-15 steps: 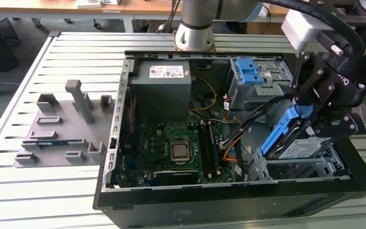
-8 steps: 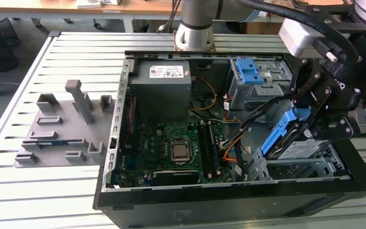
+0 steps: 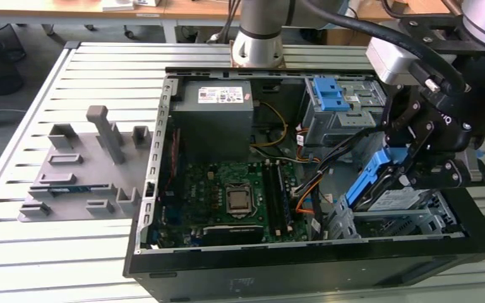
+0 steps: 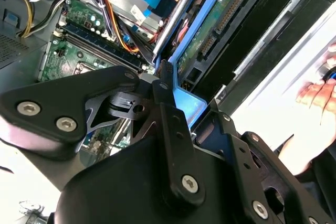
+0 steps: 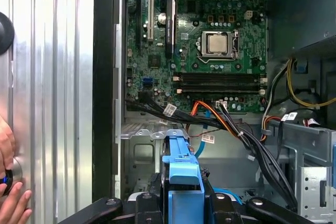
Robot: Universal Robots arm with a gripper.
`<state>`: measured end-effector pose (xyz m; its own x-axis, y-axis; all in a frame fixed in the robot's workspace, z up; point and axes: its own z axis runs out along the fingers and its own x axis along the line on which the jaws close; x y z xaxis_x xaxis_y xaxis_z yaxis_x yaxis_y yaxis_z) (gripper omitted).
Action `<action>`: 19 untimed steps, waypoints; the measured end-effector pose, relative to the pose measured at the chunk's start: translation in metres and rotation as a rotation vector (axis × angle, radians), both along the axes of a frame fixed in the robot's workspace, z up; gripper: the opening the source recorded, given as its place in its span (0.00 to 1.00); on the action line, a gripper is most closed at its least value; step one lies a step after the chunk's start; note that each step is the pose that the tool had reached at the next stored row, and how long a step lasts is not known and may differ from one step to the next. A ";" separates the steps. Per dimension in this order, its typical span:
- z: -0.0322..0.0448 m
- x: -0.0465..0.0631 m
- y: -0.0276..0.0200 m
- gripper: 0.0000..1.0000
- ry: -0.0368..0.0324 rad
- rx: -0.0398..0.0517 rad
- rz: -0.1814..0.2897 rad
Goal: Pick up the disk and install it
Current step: 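Insert the disk into the insertion slot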
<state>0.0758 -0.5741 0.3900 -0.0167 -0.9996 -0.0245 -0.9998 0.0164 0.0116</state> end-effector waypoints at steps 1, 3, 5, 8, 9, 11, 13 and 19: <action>-0.0008 0.000 0.0000 0.36 0.0000 -0.0001 0.000; -0.0026 0.000 0.0000 0.36 0.0000 0.0000 0.000; -0.0043 0.000 0.0000 0.36 0.0000 0.0000 0.000; -0.0069 0.000 0.0000 0.36 0.0000 0.0002 0.000; -0.0077 0.000 0.0000 0.36 0.0000 0.0003 0.000; -0.0095 0.000 -0.0001 0.36 0.0000 0.0009 0.000; -0.0111 0.000 -0.0001 0.36 0.0000 0.0013 0.000; -0.0163 0.000 -0.0002 0.36 0.0000 0.0032 0.000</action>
<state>0.0757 -0.5743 0.3737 -0.0168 -0.9995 -0.0277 -0.9998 0.0164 0.0117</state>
